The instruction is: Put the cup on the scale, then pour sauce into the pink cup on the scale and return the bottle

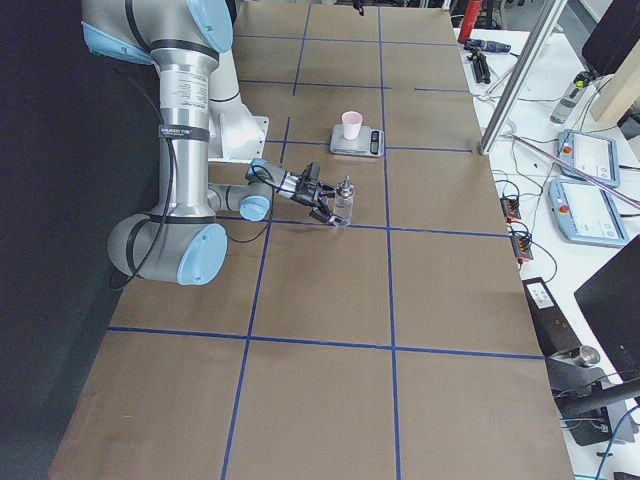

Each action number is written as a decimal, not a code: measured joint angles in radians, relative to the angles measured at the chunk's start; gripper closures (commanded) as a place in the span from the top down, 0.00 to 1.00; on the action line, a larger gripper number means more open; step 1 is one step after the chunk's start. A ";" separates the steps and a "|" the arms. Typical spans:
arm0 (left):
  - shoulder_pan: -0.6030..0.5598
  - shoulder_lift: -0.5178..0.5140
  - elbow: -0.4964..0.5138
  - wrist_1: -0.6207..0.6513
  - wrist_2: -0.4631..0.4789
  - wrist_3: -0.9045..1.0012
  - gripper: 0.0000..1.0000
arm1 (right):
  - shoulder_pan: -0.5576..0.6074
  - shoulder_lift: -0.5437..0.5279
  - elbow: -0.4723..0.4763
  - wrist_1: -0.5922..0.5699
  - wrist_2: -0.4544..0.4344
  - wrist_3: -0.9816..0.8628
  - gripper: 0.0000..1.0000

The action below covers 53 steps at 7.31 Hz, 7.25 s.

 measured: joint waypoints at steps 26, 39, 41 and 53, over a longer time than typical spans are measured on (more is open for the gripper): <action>-0.325 0.052 0.368 -0.295 -0.144 0.379 1.00 | 0.202 0.358 0.148 -0.238 0.124 -0.818 0.00; -0.360 0.073 0.589 -0.470 -0.226 0.417 1.00 | 0.079 0.518 -0.031 -0.454 -0.182 -1.205 0.00; -0.362 0.073 0.598 -0.471 -0.226 0.417 1.00 | 0.079 0.531 -0.044 -0.455 -0.189 -1.291 0.00; -0.370 0.069 0.615 -0.473 -0.226 0.421 1.00 | 0.053 0.565 -0.140 -0.490 -0.321 -1.492 0.00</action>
